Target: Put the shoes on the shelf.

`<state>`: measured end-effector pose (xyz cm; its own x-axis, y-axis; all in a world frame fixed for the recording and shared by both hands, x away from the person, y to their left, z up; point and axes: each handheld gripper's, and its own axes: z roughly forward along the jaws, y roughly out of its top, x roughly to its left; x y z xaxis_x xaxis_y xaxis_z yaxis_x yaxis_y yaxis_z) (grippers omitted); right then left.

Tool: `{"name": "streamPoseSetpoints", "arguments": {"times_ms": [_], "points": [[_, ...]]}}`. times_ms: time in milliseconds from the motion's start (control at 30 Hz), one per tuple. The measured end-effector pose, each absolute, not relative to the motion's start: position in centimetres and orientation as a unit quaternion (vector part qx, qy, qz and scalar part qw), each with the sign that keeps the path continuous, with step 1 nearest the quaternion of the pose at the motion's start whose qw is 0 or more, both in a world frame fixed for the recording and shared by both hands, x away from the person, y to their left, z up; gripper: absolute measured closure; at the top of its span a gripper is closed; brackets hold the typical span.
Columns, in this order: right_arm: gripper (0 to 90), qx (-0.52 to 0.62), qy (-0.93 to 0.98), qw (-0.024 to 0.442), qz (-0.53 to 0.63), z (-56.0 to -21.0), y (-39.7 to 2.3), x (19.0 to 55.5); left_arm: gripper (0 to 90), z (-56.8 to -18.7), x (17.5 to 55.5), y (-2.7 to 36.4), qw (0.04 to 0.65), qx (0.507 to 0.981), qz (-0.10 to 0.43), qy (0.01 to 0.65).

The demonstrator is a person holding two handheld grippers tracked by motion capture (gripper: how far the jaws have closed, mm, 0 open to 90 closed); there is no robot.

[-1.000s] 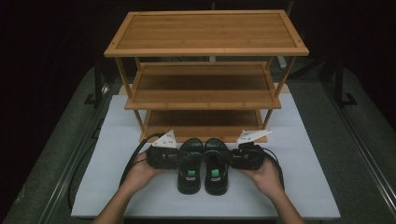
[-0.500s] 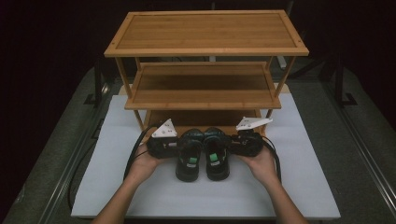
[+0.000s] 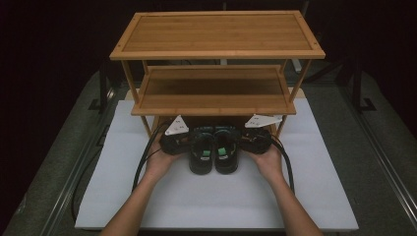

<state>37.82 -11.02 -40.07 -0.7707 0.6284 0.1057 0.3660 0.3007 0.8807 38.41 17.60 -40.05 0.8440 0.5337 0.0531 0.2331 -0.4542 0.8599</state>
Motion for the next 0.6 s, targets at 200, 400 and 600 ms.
{"name": "streamPoseSetpoints", "arguments": {"times_ms": [200,400,600], "points": [[70.0,0.307,0.804,0.101,0.499,-40.9,-11.0,38.0,70.3,-40.8,38.2,18.0,0.468,0.845,0.140,0.217],[69.8,0.305,0.808,0.097,0.496,-41.2,-10.9,37.5,70.0,-41.1,38.1,18.0,0.468,0.846,0.141,0.214],[53.7,0.310,0.801,0.096,0.503,-40.9,-11.0,37.6,54.1,-41.0,38.2,18.2,0.469,0.841,0.138,0.232]]}}
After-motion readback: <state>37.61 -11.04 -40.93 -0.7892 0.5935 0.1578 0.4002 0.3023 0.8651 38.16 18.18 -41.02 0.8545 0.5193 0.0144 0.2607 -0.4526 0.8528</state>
